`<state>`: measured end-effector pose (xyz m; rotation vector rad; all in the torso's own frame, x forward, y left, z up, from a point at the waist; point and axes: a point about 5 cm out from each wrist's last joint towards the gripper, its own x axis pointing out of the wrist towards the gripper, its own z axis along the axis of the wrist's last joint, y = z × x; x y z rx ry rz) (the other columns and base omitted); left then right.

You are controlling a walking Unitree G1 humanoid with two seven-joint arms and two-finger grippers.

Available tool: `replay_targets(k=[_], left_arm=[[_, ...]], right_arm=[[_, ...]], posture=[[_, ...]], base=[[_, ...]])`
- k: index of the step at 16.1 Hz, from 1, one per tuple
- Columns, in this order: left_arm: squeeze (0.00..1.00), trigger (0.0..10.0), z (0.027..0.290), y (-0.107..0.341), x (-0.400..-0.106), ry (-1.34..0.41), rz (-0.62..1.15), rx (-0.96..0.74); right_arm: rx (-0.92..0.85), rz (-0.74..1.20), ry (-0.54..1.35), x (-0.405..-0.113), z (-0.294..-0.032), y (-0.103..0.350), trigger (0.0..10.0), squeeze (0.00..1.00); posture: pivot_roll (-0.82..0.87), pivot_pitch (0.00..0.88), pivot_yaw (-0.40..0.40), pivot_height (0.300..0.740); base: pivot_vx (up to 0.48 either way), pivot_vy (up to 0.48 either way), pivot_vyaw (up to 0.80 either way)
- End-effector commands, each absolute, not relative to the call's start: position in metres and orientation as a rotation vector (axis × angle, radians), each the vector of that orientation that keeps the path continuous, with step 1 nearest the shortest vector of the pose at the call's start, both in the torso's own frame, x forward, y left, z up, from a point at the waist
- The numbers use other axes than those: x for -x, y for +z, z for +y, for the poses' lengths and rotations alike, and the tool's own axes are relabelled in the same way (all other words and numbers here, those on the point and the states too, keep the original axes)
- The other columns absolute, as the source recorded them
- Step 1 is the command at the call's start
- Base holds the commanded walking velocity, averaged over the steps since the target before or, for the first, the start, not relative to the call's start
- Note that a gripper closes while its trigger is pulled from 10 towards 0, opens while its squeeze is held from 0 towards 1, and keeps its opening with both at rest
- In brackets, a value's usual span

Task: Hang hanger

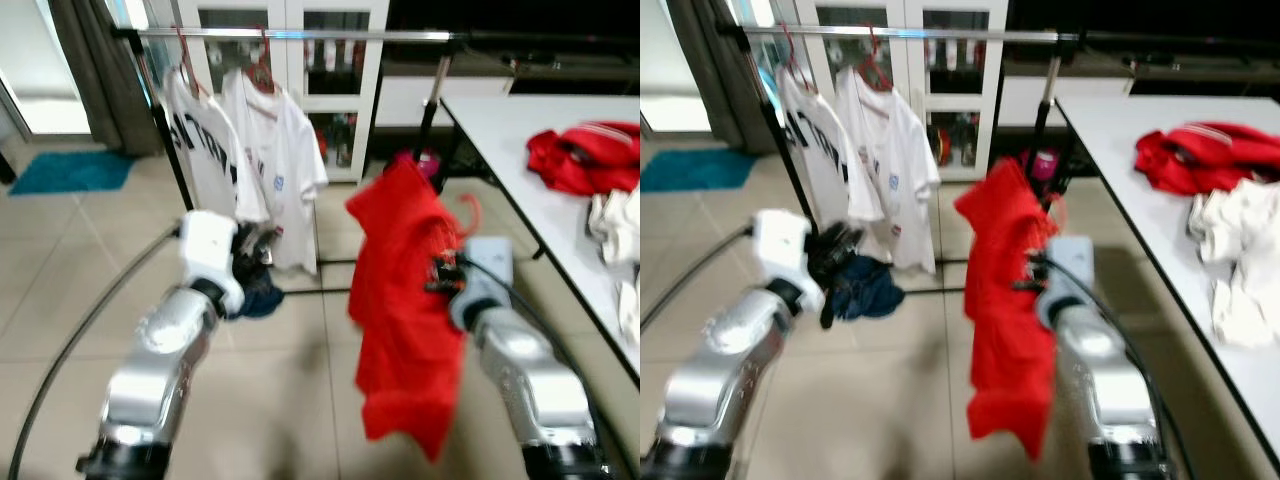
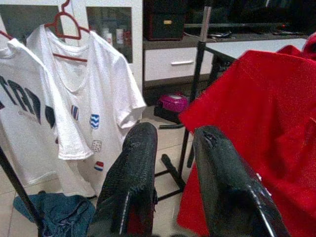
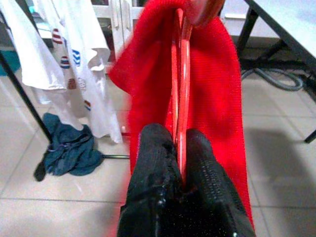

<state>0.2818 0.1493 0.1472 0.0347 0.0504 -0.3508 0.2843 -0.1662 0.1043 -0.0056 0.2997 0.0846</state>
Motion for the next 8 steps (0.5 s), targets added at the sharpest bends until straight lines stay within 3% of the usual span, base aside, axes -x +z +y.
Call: replay_targets(k=[1, 8], left_arm=[[0.00, 10.0, 0.1601, 0.1491, -0.2820, -0.316, 0.047, -0.060], [0.00, 10.0, 0.1600, 0.1490, -0.2822, -0.326, 0.054, -0.069]], right_arm=[[0.020, 0.232, 0.119, -0.2896, -0.1540, 0.1162, 10.0, 0.00], [0.036, 0.211, 0.093, -0.2875, -0.1611, 0.1159, 10.0, 0.00]], posture=[[-0.06, 0.000, -0.030, 0.740], [-0.06, 0.000, -0.010, 0.740]], base=[[0.394, 0.000, 0.00], [0.395, 0.000, 0.00]])
